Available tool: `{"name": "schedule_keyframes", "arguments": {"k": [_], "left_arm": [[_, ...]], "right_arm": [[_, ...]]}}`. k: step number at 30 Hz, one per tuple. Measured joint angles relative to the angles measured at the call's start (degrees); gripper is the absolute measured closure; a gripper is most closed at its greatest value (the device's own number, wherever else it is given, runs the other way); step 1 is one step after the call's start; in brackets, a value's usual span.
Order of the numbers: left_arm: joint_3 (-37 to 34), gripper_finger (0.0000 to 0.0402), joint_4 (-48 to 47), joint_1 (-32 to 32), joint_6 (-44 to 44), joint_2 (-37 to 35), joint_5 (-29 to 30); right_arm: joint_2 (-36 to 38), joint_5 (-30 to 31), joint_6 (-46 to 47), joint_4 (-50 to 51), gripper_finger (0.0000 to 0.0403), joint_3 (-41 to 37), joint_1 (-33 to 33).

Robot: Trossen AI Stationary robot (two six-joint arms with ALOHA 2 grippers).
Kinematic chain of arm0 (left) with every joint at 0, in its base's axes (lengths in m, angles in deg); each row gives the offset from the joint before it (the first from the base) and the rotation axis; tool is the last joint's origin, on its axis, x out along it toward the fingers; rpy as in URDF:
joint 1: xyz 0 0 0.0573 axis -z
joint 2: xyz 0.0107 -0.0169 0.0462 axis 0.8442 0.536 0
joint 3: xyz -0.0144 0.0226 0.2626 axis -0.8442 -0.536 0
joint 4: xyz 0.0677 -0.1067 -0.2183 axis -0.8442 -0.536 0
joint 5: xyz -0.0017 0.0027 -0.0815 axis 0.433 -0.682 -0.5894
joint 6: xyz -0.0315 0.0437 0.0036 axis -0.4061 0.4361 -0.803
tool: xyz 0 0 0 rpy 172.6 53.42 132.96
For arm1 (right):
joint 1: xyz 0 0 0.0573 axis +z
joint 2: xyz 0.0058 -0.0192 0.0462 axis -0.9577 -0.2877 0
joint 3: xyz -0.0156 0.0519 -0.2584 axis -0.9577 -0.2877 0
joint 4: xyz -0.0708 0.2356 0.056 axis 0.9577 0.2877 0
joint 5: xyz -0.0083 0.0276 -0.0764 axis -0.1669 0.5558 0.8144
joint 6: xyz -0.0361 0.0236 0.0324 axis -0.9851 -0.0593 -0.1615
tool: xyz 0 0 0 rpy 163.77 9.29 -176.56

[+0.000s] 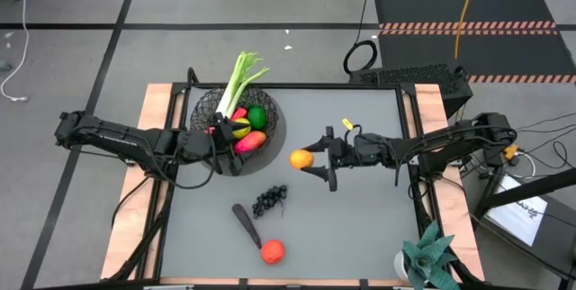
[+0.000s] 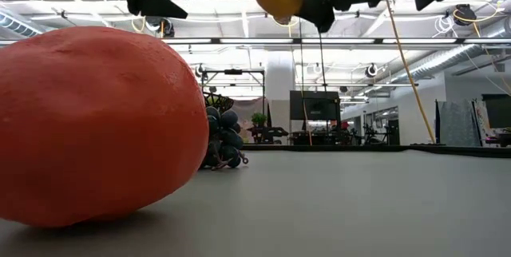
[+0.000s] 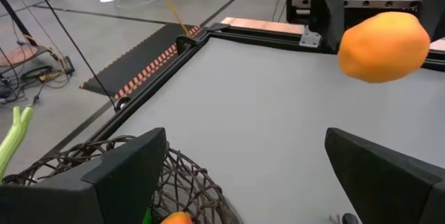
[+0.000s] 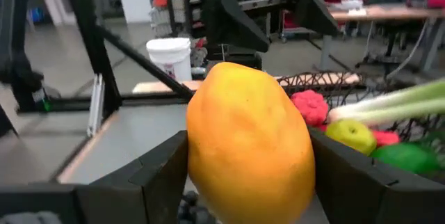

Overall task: Build produce basket
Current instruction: Put the yellow lemon into the wire basket

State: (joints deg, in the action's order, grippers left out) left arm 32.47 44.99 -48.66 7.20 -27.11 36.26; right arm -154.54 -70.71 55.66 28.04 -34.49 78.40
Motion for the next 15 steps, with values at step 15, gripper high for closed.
{"name": "schedule_keyframes", "arguments": {"k": [15], "left_arm": [[0.0,0.0009,-0.1,0.4,0.0,0.0,0.0]], "right_arm": [[0.0,8.2,-24.5,2.6,0.0142,0.0,5.9]]}}
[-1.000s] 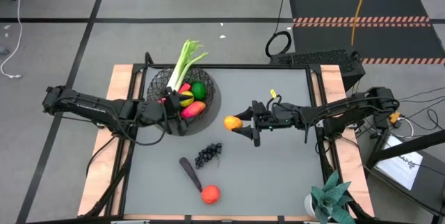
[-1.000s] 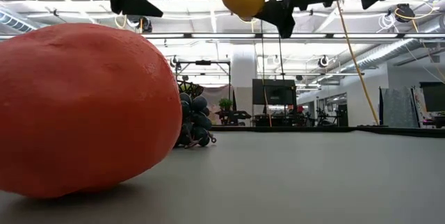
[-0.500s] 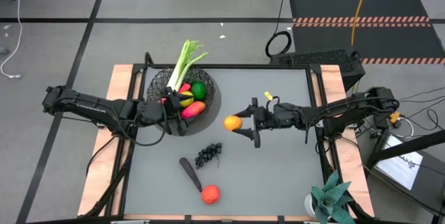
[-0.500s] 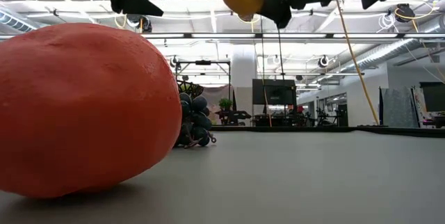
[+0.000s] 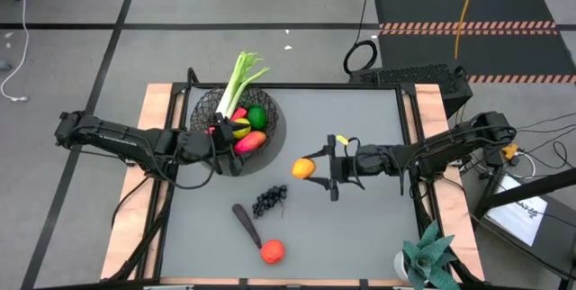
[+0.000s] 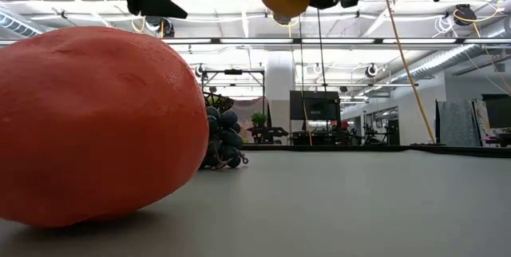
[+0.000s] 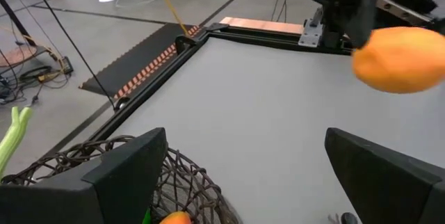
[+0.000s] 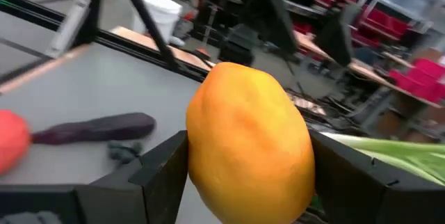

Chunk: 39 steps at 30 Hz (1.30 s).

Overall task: Build produce basket
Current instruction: Put the yellow lemon into the wire basket

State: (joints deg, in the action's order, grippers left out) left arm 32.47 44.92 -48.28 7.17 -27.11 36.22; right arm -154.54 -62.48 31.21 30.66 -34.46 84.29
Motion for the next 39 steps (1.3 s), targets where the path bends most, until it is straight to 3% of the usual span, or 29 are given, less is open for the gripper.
{"name": "schedule_keyframes", "arguments": {"k": [5,13,23,32,39], "left_arm": [[0.0,0.0009,0.0,1.1,0.2,0.0,-0.1],[0.0,0.0009,2.1,3.5,4.3,0.0,-0.1],[-0.1,0.0009,5.1,8.6,15.6,3.0,-0.1],[-0.1,0.0009,15.5,11.1,35.6,12.8,0.1],[0.0,0.0009,21.3,11.5,40.6,14.2,1.0]], "right_arm": [[0.0,2.3,4.3,-0.1,0.0142,0.0,-0.2],[0.0,2.2,23.2,-0.1,0.0142,0.0,-4.4],[0.0,1.9,40.3,5.9,0.0142,0.0,-7.8],[0.0,-4.2,44.2,8.5,0.0142,0.0,-8.8],[0.0,-7.2,44.2,9.2,0.0142,0.0,-8.8]]}}
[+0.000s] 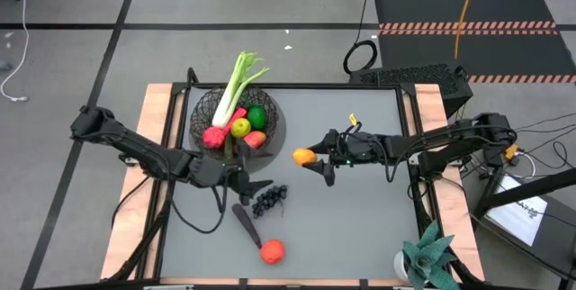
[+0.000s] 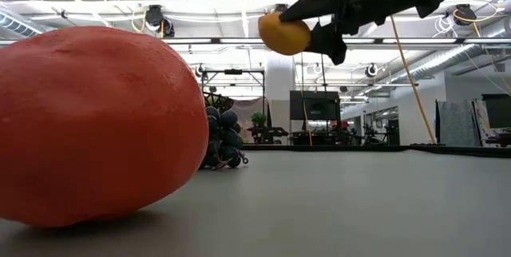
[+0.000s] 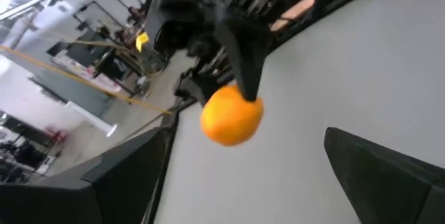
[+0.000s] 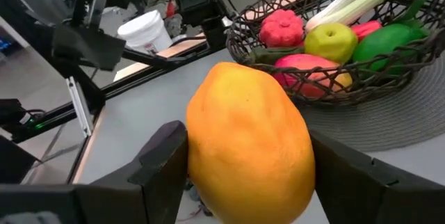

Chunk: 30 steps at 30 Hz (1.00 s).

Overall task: Build produce basket
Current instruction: Put the yellow lemon into the wire basket

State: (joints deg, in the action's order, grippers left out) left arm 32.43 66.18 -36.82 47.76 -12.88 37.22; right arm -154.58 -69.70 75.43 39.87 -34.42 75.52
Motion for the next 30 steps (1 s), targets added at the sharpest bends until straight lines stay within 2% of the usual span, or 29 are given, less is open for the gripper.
{"name": "schedule_keyframes", "arguments": {"k": [4,8,11,16,24,30], "left_arm": [[0.0,0.0009,1.4,-1.0,0.5,0.1,-4.1],[0.0,0.0009,3.9,-2.7,1.1,3.4,-5.2],[0.2,0.0009,9.5,-4.2,1.9,6.6,-7.5],[0.1,0.0009,15.5,-4.8,5.7,10.5,-8.0],[0.1,0.0009,14.5,-6.3,5.0,12.8,-14.8],[0.1,0.0009,14.4,-7.3,2.6,12.7,-16.7]], "right_arm": [[0.0,0.0,-0.3,-0.1,0.0142,0.0,0.0],[0.0,-0.3,-0.6,-0.5,0.0142,0.0,0.0],[-0.9,-3.3,-1.0,-3.7,0.0142,0.0,0.0],[-4.2,-9.1,0.0,-10.2,0.0142,0.0,0.1],[-8.2,-11.9,0.0,-16.2,0.0142,0.0,0.0],[-8.6,-13.4,0.0,-16.7,0.0142,0.0,0.0]]}}
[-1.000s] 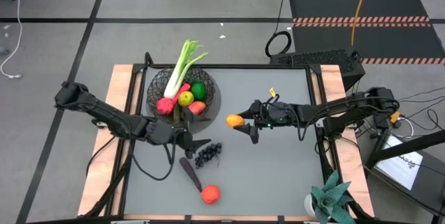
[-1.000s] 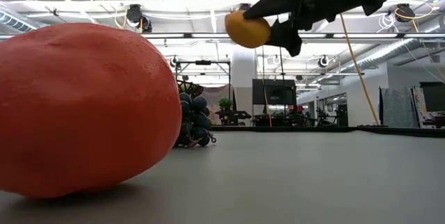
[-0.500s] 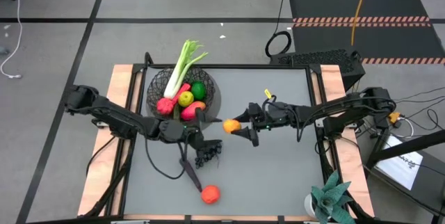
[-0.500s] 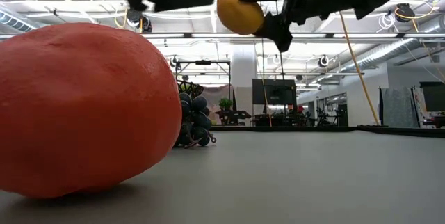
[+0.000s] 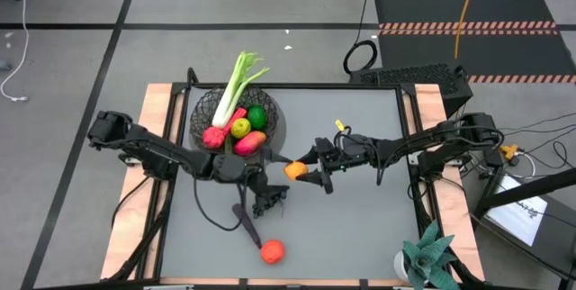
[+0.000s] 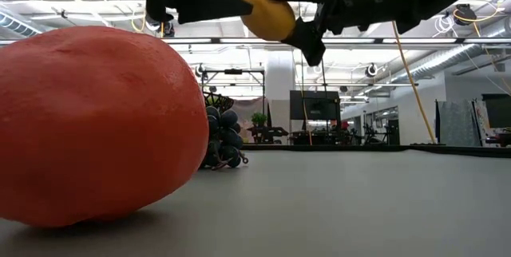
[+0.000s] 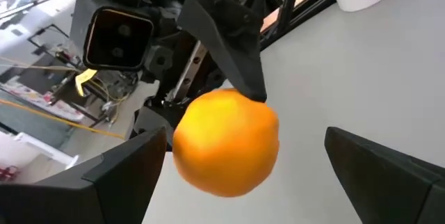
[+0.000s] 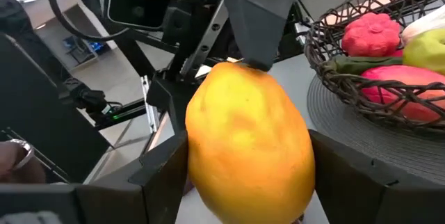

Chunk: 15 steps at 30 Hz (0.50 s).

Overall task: Build produce basket
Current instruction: Put the yellow lemon into the wire basket

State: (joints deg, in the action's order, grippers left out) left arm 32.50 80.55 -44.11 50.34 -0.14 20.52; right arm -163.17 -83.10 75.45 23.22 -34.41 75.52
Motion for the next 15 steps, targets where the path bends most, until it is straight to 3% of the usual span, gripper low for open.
{"name": "schedule_keyframes", "arguments": {"k": [5,15], "left_arm": [[0.0,0.0009,0.3,-0.6,-0.3,0.2,-2.6],[-0.1,0.0009,7.3,-1.7,2.7,4.5,-1.3]], "right_arm": [[0.0,-0.3,0.0,-0.5,0.0142,0.0,0.0],[0.0,0.0,1.3,-1.3,0.0142,0.0,0.1]]}}
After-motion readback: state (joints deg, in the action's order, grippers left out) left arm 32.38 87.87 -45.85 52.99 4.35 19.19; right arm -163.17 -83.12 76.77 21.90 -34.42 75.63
